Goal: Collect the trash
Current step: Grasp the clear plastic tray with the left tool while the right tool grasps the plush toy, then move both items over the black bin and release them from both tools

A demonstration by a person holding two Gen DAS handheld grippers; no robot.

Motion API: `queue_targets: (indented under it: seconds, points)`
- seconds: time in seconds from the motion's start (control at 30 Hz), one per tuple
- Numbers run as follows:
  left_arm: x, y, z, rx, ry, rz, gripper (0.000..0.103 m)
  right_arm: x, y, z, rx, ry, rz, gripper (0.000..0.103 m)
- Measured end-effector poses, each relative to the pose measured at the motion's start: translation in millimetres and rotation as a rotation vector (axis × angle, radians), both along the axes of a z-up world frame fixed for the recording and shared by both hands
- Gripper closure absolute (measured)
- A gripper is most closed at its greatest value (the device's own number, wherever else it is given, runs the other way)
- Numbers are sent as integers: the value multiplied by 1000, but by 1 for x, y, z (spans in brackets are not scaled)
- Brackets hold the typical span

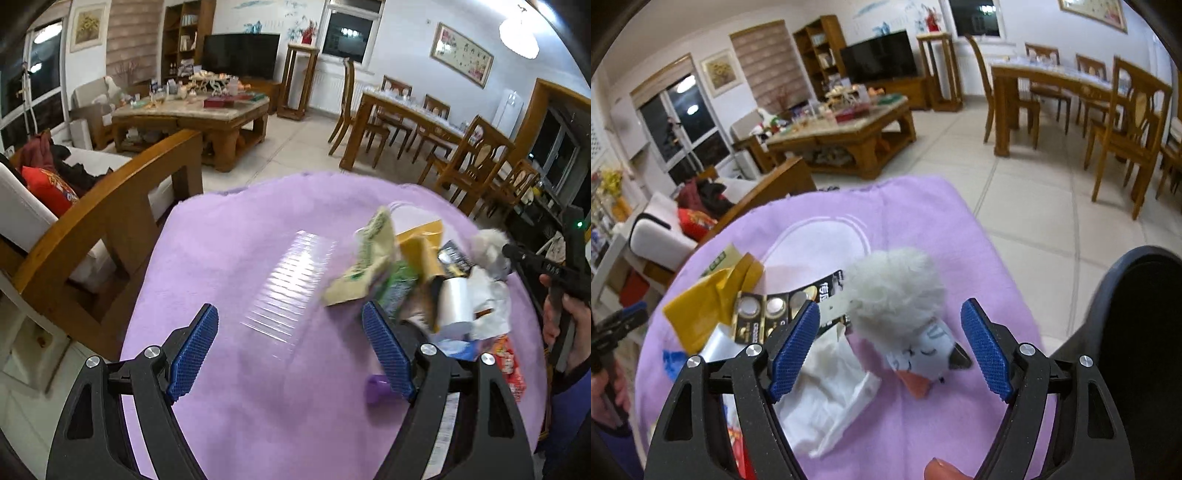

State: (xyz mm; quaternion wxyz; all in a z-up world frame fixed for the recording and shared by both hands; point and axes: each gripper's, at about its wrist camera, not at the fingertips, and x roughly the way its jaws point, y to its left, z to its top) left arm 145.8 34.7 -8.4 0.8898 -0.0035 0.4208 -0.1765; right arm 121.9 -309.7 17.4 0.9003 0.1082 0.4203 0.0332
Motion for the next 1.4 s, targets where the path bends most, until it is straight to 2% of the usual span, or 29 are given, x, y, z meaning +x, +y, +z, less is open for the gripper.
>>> queue_targets:
  seconds: [0.13, 0.23, 0.27, 0.3, 0.33, 0.4, 0.57, 0.67, 0.77, 0.9, 1.1, 1.4]
  points:
    - [8, 21, -31, -17, 82, 6, 23, 13, 11, -16, -20, 33, 15, 25]
    - [12, 21, -39, -21, 88, -18, 24, 17, 13, -26, -33, 36, 15, 25]
    - [13, 20, -39, -23, 87, -25, 38, 19, 15, -30, -34, 40, 16, 28]
    - [14, 19, -41, -27, 91, -24, 52, 18, 14, -33, -42, 44, 13, 40]
    - [17, 21, -44, -29, 100, -18, 70, 18, 17, -32, -76, 35, 11, 46]
    - [21, 20, -48, -29, 105, -19, 80, 18, 16, -34, -76, 39, 27, 57]
    - [10, 17, -38, -64, 55, -13, 80, 10, 21, -29, -82, 6, 39, 65]
    - [-2, 21, -18, -93, -6, 17, 80, 0, 18, -18, -61, -33, 34, 65]
    - [-15, 23, 8, -155, -55, 29, 80, -13, 14, -2, -26, -85, 36, 65]
    - [-33, 3, 41, -201, -111, -12, 80, -37, 6, 22, 26, -148, 58, 65]
    - [-54, -69, 70, -229, -143, -146, 80, -83, -28, 56, 36, -242, 34, 65]
    - [-70, -212, 66, -269, -88, -353, 80, -155, -131, 83, 77, -325, -101, 65]
